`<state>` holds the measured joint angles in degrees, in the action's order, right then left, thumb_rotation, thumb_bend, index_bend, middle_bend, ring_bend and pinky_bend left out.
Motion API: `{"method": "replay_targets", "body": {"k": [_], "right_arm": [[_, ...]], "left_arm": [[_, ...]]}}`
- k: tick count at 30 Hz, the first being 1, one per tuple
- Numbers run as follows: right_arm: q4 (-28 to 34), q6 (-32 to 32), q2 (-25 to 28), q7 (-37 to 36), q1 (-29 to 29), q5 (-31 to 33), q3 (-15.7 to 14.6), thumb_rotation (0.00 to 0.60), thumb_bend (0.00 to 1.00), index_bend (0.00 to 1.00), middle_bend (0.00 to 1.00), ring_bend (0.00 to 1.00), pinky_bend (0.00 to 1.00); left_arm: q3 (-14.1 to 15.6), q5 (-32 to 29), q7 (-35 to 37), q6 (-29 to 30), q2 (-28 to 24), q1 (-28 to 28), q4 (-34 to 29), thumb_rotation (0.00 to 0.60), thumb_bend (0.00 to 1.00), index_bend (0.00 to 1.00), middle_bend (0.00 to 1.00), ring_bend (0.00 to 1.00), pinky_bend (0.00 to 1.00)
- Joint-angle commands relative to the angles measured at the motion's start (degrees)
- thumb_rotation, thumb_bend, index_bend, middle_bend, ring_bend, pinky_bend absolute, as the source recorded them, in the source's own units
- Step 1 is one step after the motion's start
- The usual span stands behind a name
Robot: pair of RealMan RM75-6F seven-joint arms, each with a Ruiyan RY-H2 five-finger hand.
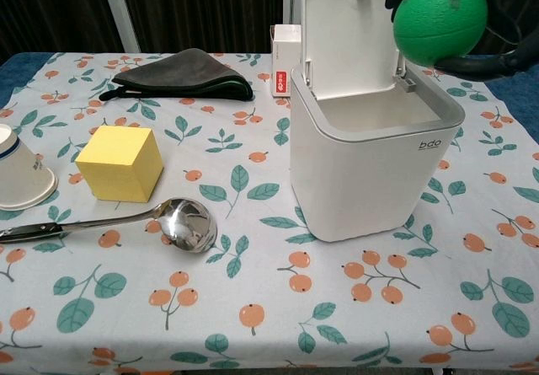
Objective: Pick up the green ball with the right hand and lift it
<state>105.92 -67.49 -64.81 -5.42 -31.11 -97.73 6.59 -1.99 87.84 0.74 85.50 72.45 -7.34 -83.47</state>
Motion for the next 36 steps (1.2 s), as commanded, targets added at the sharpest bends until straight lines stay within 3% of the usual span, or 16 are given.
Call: {"method": "replay_targets", "body": {"k": [1,4,9,11,19,28,32,36], "right_arm": [[-0.4,0.7,-1.2,0.9,-0.8,0.6,0.3,0.600,0.29,0.57,0.51,0.49,0.71],[-0.6,2.4,-1.6,2.0,-1.6,1.2,0.0,0.600,0.21,0.44,0.42,0.36,0.56],[-0.6,3.7,-1.8,3.5,-2.3,2.5,-0.1,0.600,0.07,0.17,0.17,0.03,0.22],[-0.9,3.2,-2.0,3.6,-2.2,2.6,-0.1,0.600,0.05,0.12,0.13,0.00,0.17],[-0.8,0.1,-0.8,2.4,-0.8,1.6,-0.8,0.600,0.04,0.10,0.12,0.00,0.14],[-5.2,-18.1,4.0,-1.1,10.8,-4.2,-5.8,0.600,0.01,0.10,0.13,0.00,0.14],[-10.2,-24.0,5.4,-3.7,17.6,0.5,-7.5,0.600,0.01,0.08,0.12,0.00,0.14],[-16.4,-24.0,4.5,-5.1,21.5,8.3,-7.1,0.600,0.01,0.01,0.08,0.00,0.08]], "left_arm": [[0.0,0.0,0.3,0.1,0.1,0.1,0.3,0.600,0.00,0.14,0.11,0.02,0.03],[0.0,0.0,0.4,0.3,0.3,0.2,0.5,0.600,0.00,0.14,0.11,0.02,0.02],[0.0,-0.1,0.8,0.4,0.5,0.4,0.9,0.600,0.00,0.14,0.11,0.02,0.03],[0.0,-0.3,1.0,0.4,0.5,0.4,1.1,0.600,0.00,0.14,0.11,0.02,0.03],[0.0,0.0,1.2,0.5,0.5,0.4,1.3,0.600,0.00,0.14,0.11,0.02,0.03],[-0.1,0.3,0.5,0.8,0.0,0.4,0.3,0.600,0.00,0.14,0.11,0.02,0.03],[-0.2,0.6,0.0,0.8,-0.3,0.2,-0.5,0.600,0.00,0.14,0.11,0.02,0.02],[-0.2,0.7,-0.4,0.9,-0.6,0.2,-0.9,0.600,0.00,0.14,0.11,0.02,0.03]]}}
